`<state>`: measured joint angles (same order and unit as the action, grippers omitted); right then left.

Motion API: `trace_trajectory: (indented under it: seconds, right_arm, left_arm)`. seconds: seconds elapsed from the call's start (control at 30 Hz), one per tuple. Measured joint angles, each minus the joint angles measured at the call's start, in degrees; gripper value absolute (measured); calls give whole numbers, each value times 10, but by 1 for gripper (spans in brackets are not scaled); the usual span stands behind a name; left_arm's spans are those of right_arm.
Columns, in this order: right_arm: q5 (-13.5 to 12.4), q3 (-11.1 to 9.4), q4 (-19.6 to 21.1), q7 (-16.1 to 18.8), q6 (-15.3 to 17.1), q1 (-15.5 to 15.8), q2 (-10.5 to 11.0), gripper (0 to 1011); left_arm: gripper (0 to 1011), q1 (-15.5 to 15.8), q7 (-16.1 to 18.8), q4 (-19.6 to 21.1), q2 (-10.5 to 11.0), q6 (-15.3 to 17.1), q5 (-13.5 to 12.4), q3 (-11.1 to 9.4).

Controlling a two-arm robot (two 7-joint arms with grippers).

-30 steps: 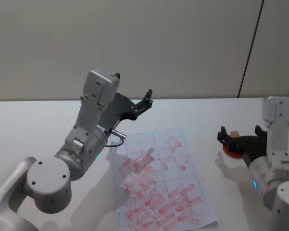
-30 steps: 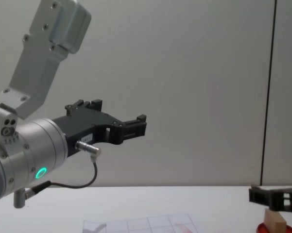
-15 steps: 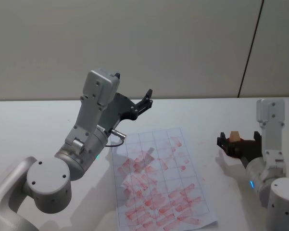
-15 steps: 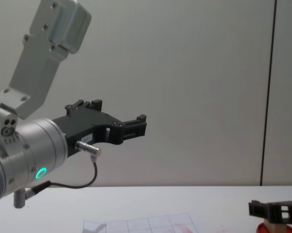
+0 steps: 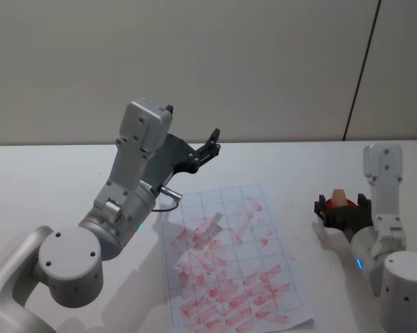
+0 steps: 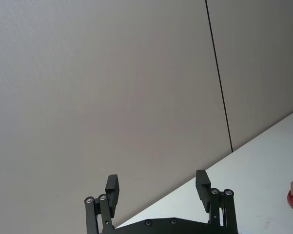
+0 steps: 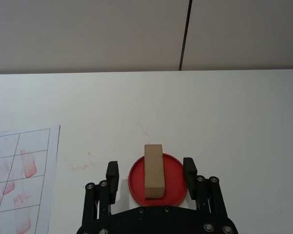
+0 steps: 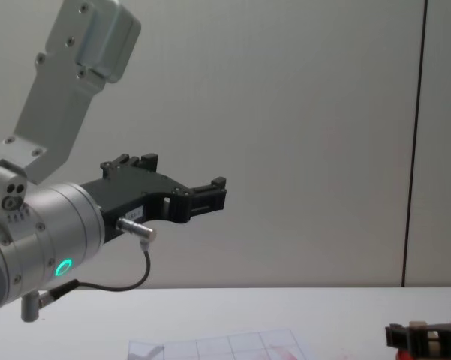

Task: Use the one hand to pick up the stamp and affix it onto the A4 paper.

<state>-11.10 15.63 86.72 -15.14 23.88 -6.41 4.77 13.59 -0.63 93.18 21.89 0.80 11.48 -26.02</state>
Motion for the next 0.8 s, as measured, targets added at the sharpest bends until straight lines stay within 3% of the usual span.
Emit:
trace_trajectory:
  seconds: [0.6,0.67,0.8]
  right_arm:
    - [3,-9,-21,2,3,-10,-7,275]
    - [4,-10,-21,2,3,-10,-7,225]
    - [5,-11,-20,2,3,-9,-7,222]
  left_arm:
    - [1001,0,0,0,0,0,0,0]
    - [1001,0,0,0,0,0,0,0]
    - [1001,0,0,0,0,0,0,0]
